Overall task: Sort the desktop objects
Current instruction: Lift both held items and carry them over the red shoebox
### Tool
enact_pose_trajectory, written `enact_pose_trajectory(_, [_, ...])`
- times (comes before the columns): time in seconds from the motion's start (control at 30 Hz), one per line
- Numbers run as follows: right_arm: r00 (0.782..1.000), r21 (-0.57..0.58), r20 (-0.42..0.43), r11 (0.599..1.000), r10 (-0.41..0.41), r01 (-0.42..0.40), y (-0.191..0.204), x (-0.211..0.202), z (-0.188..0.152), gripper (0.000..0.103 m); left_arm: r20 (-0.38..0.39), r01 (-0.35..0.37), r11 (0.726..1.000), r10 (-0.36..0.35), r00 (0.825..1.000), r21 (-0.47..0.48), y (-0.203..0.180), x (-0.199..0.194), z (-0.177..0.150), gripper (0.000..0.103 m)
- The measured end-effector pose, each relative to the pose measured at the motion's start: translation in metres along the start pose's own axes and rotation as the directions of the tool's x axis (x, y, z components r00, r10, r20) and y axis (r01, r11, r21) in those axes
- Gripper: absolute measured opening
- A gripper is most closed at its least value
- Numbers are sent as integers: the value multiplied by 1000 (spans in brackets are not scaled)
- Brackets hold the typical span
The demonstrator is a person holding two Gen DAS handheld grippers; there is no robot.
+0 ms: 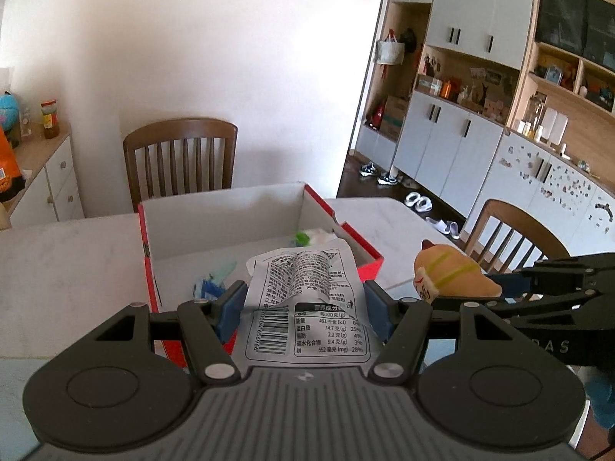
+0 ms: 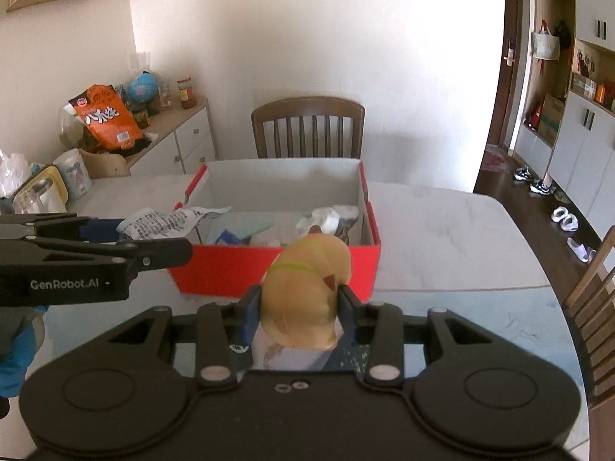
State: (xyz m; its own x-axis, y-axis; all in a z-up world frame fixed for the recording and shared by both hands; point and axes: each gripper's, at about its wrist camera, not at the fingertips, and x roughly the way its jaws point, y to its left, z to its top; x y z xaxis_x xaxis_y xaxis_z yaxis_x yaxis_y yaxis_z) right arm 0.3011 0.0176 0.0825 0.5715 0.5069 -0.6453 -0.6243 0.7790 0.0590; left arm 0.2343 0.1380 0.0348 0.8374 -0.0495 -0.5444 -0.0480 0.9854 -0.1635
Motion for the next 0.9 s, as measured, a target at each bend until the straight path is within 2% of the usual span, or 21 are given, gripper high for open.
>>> enact_pose_trajectory(0.47, [1000,27,4,999,-18,18,-3,21,27,40,5,7,1000,-7,1000,0,26,29,32,64])
enact_pose_trajectory(0.9, [1000,18,-7,1000,-23,23,-3,55,49,40,-8,-5,1000,5,1000,9,52,72,59,64])
